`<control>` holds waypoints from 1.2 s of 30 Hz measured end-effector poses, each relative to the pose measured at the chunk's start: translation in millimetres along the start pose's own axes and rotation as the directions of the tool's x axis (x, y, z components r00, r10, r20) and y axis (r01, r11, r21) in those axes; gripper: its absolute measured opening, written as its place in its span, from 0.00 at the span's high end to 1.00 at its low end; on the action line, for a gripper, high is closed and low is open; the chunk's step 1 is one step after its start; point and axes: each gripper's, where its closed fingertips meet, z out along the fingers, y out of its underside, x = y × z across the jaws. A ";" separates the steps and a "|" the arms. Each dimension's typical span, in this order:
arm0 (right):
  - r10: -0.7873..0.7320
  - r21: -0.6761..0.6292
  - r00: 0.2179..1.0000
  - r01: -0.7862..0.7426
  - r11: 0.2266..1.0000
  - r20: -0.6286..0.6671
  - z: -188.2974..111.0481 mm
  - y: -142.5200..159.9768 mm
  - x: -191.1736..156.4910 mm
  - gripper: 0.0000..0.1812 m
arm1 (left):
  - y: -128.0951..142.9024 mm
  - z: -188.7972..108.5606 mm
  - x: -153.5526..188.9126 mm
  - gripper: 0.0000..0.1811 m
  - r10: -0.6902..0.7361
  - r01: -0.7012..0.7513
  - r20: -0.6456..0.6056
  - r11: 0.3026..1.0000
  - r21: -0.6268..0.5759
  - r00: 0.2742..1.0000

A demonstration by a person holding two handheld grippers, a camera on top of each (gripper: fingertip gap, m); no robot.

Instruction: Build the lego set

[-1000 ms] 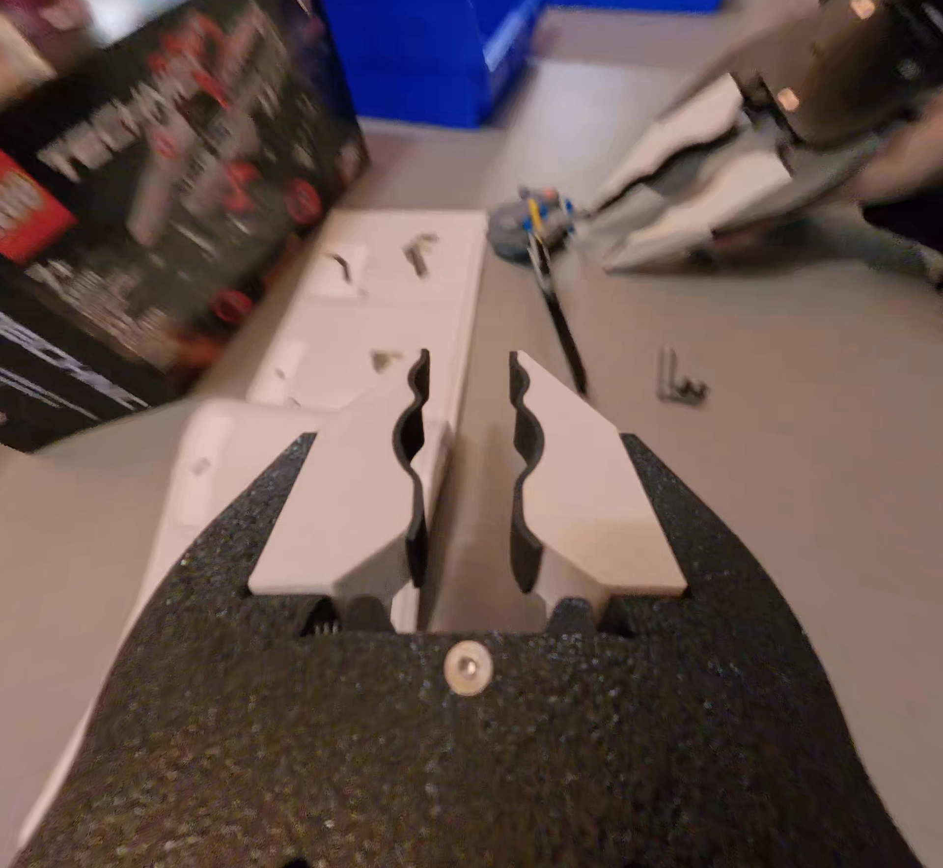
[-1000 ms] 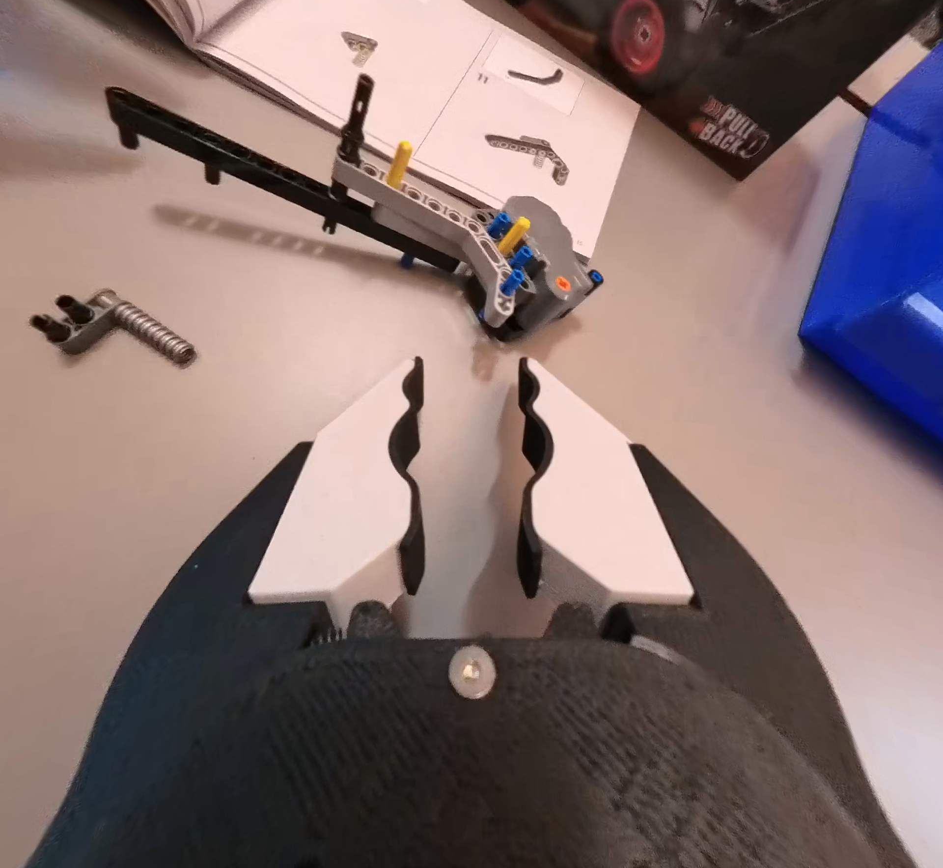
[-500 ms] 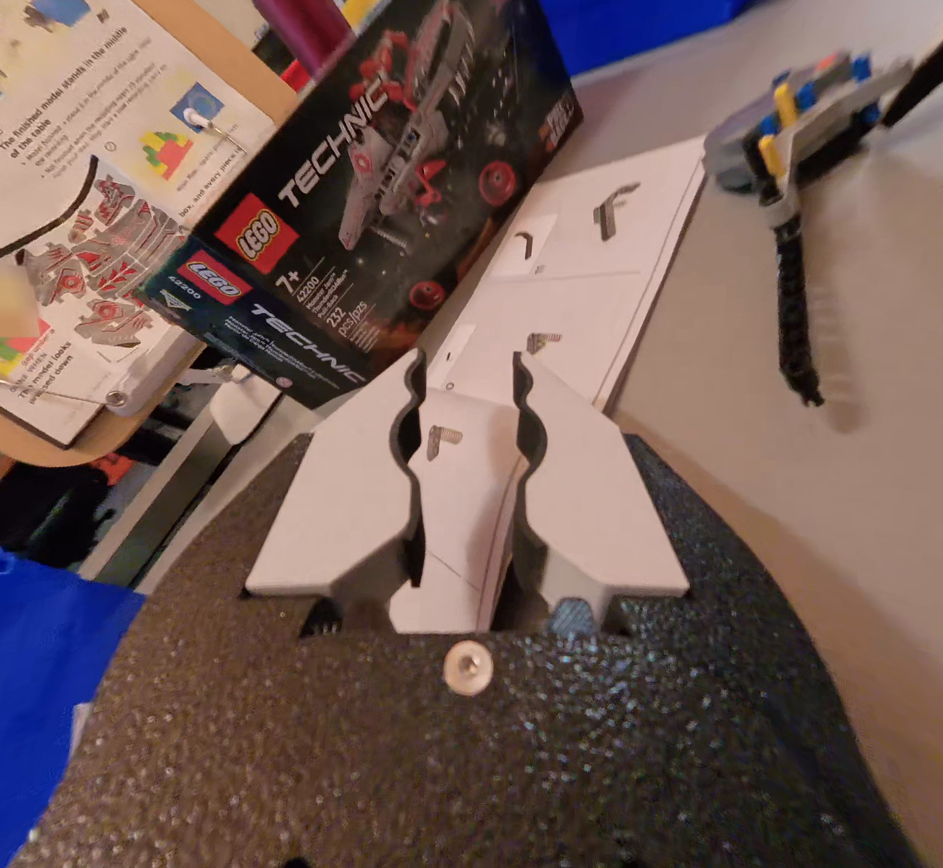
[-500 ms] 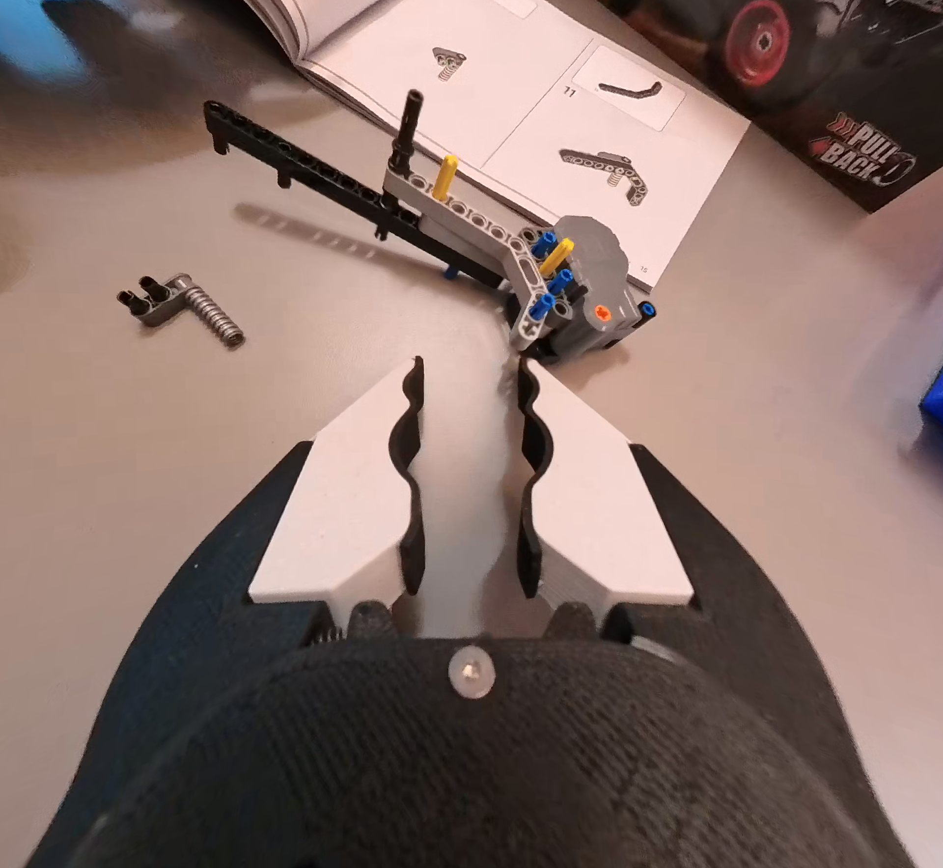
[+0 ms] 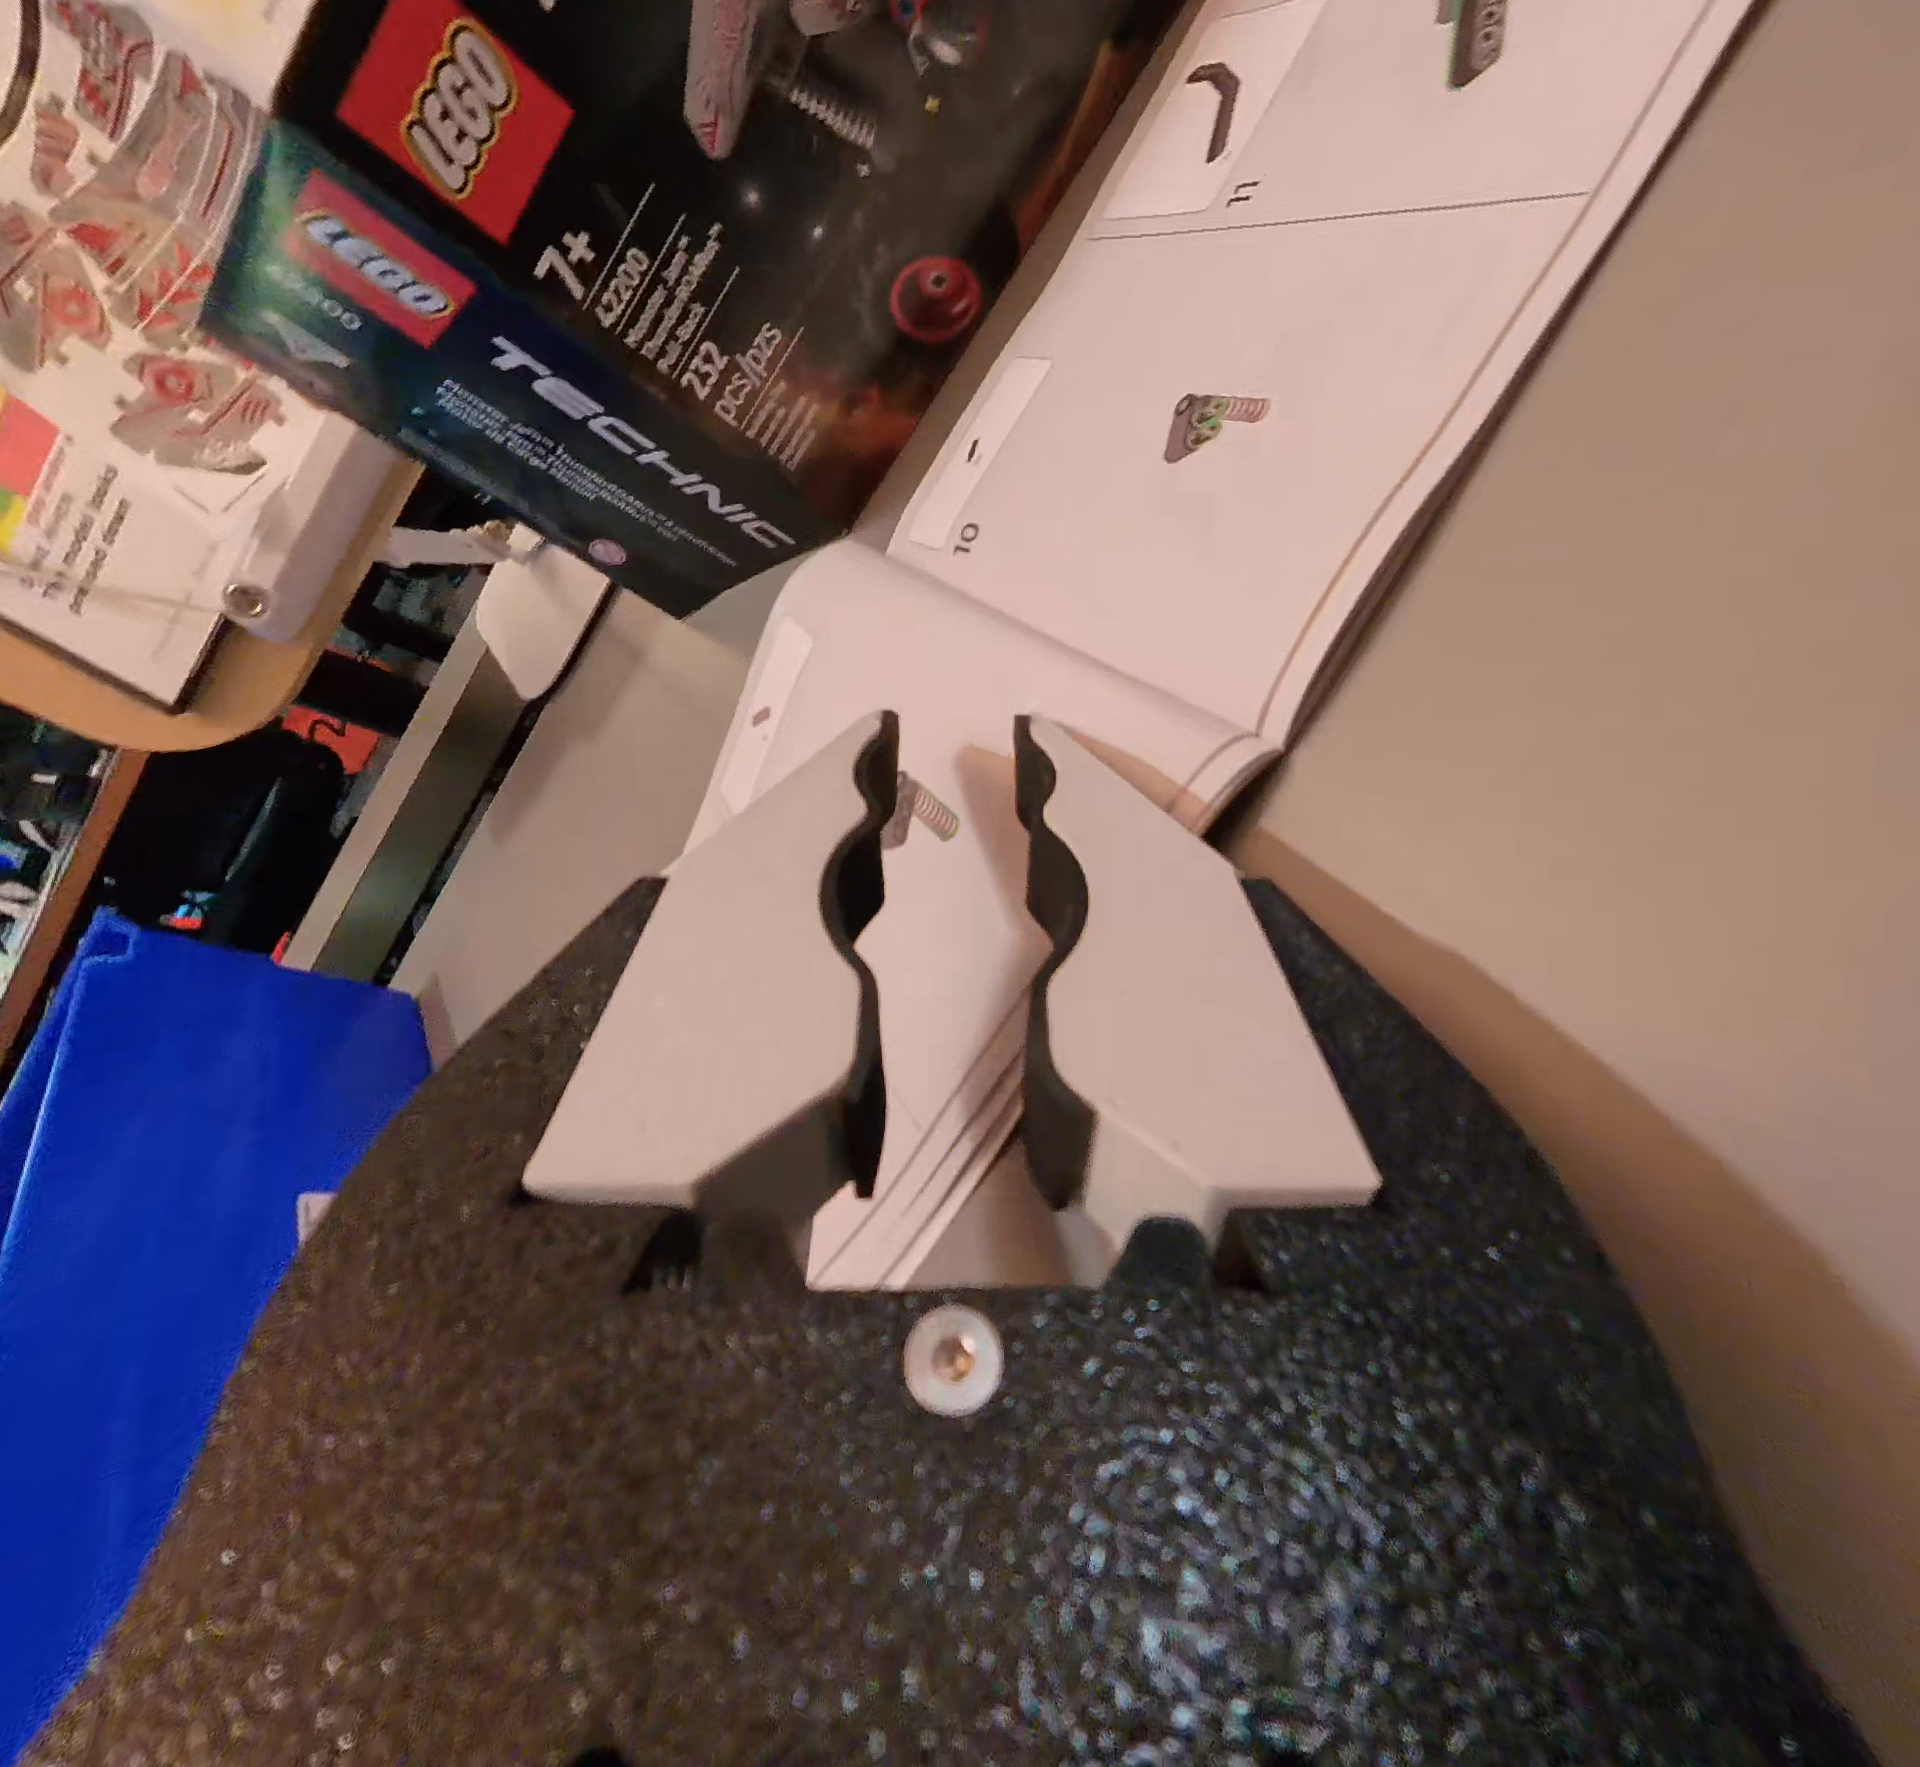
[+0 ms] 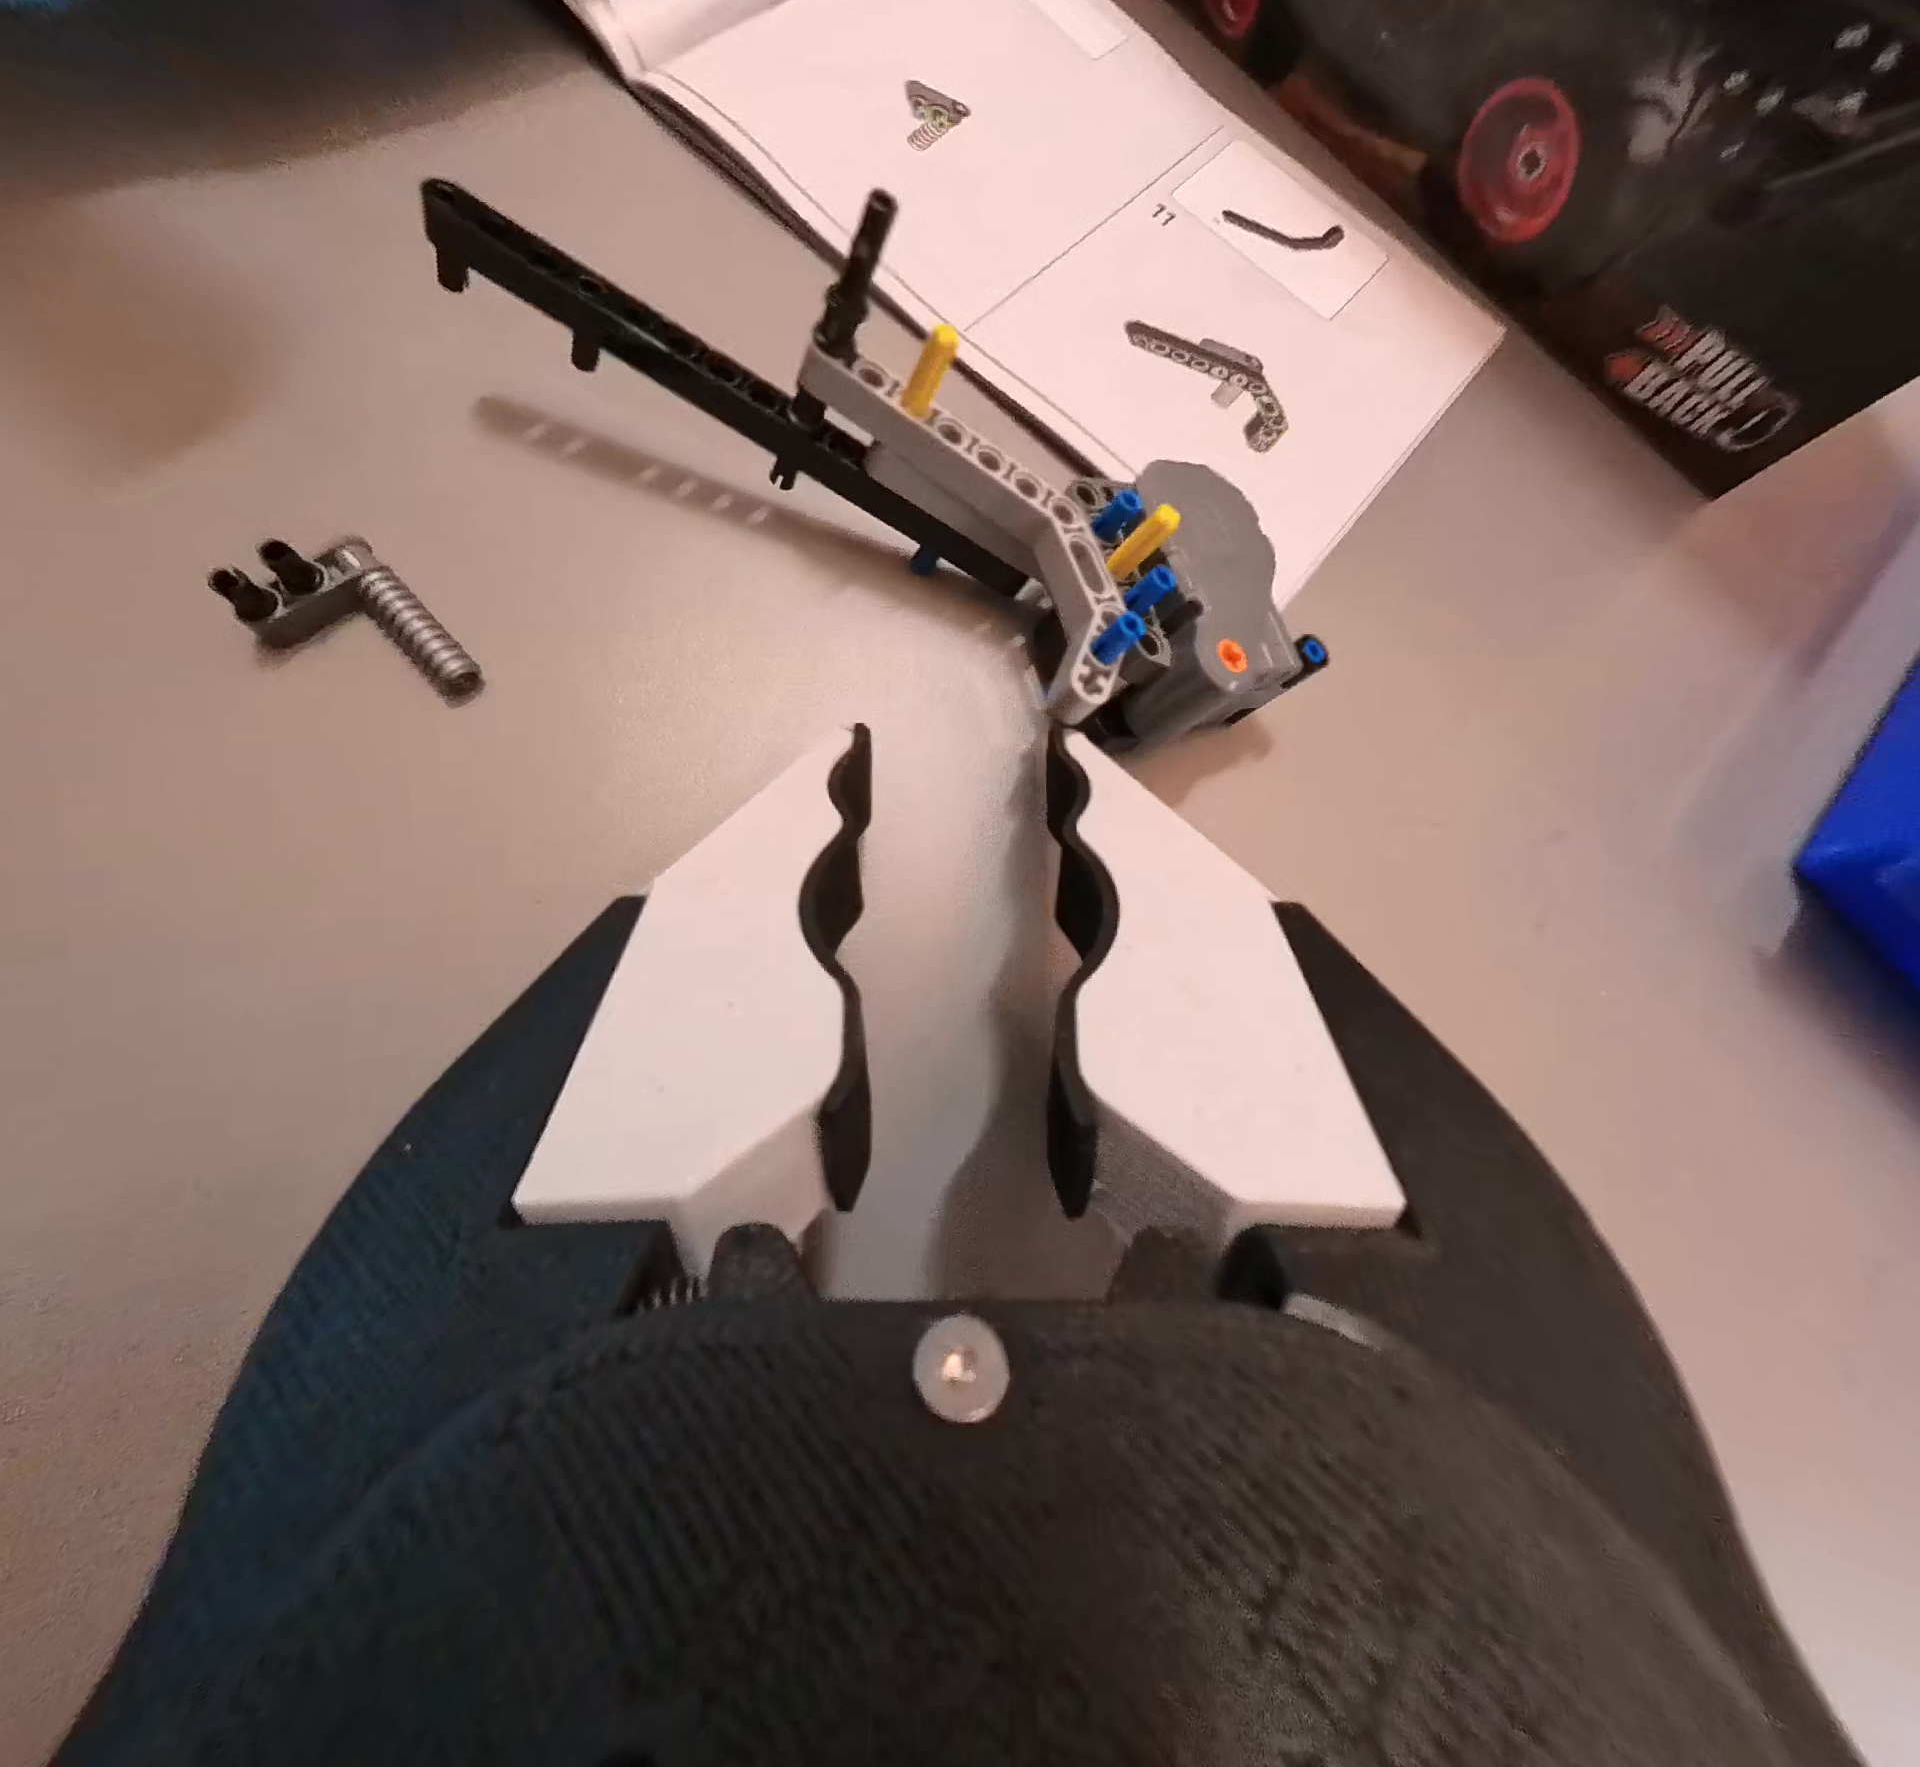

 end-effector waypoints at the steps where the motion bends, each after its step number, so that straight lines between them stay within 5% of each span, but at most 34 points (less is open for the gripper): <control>1: -0.036 0.005 0.999 0.036 0.999 -0.019 -0.5 -0.7 -1.4 0.84 | 0.2 -1.6 -2.0 0.89 -0.014 0.014 0.006 1.000 0.000 1.000; 10: -0.030 0.004 0.999 0.030 1.000 -0.013 -4.1 2.2 -1.9 0.84 | -36.9 -24.0 -14.8 0.89 -0.022 0.004 0.089 0.982 0.189 0.996; 15: 0.035 -0.010 0.999 -0.034 0.999 0.022 -8.5 7.2 -6.7 0.87 | -41.6 -25.9 -11.1 0.89 0.062 -0.088 0.136 0.977 0.194 0.989; 25: 0.207 -0.034 0.978 -0.206 0.978 0.028 -8.1 12.2 3.2 0.77 | -47.9 -25.7 -3.6 0.90 0.066 -0.091 0.113 0.966 0.242 0.991; 36: 0.214 -0.034 0.977 -0.214 0.976 0.014 -7.4 12.0 4.8 0.77 | -46.3 -23.7 -0.8 0.90 0.051 -0.071 0.087 0.966 0.248 0.995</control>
